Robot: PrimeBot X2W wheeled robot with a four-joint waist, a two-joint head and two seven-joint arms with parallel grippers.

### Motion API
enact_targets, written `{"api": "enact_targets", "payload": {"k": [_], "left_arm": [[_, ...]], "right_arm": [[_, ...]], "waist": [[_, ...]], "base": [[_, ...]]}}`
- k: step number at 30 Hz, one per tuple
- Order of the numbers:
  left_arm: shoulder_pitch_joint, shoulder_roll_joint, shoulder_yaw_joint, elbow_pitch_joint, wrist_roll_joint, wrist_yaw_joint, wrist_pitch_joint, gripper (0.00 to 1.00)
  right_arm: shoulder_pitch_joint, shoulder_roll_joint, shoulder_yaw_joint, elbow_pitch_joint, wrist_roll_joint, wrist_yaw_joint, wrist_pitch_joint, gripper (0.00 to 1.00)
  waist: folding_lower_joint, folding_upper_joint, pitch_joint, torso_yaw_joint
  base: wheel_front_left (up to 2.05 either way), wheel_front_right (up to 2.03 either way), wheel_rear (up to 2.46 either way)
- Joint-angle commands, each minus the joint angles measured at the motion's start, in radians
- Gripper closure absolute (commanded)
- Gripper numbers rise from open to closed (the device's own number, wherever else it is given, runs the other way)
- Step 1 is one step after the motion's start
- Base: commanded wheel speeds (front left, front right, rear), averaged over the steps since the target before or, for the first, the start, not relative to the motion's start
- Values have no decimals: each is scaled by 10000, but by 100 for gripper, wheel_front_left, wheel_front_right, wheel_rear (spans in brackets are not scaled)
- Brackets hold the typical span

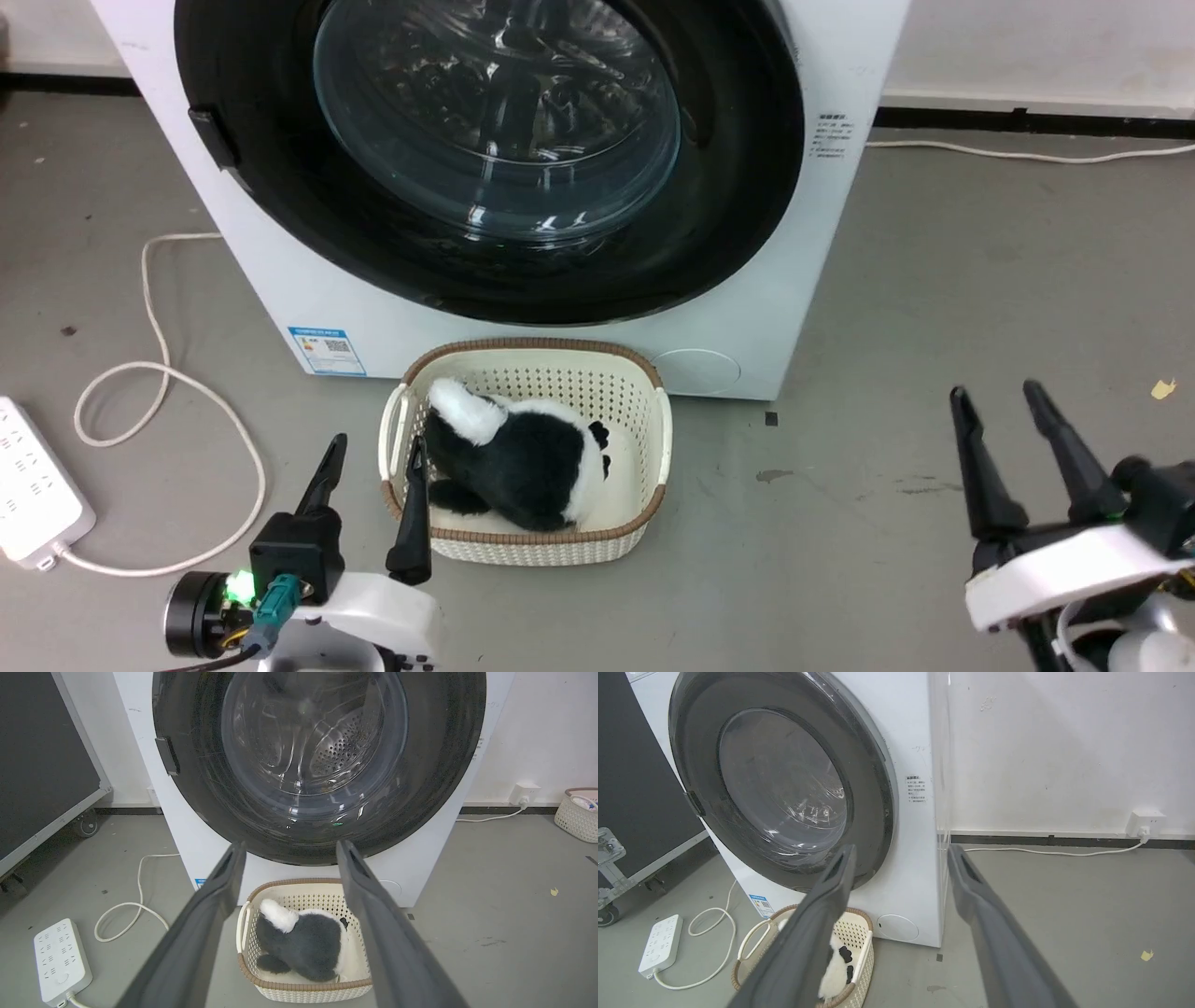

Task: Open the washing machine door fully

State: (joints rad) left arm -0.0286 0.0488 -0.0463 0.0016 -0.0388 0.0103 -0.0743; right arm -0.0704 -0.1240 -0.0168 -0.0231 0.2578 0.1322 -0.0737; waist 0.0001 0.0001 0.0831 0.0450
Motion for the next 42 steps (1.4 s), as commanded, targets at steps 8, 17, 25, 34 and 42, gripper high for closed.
{"api": "enact_targets", "payload": {"k": [8,17,25,34,42], "left_arm": [[-247,7,-97,-73,-147,104,-265,0],[-366,7,-287,-78,-249,150,-453,0],[-464,8,-466,-114,-227,210,-621,0],[-643,9,-616,-279,-532,332,-808,0],[-918,10,-842,-423,-700,441,-976,0]], "right_arm": [[-819,-295,-85,100,1275,-6,-25,100],[-1796,-419,-380,493,2688,-7,524,100],[-2876,-469,-571,1046,3627,-8,1286,100],[-4288,-450,-990,1952,4842,-9,2489,100],[-5501,-598,-1609,2816,5735,-10,3259,100]], "waist": [[-1,-1,205,180],[-1,-1,479,482],[-1,-1,812,794],[-1,-1,1320,1144],[-1,-1,1769,1447]], "base": [[0,0,0],[0,0,0],[0,0,0],[0,0,0],[0,0,0]]}}
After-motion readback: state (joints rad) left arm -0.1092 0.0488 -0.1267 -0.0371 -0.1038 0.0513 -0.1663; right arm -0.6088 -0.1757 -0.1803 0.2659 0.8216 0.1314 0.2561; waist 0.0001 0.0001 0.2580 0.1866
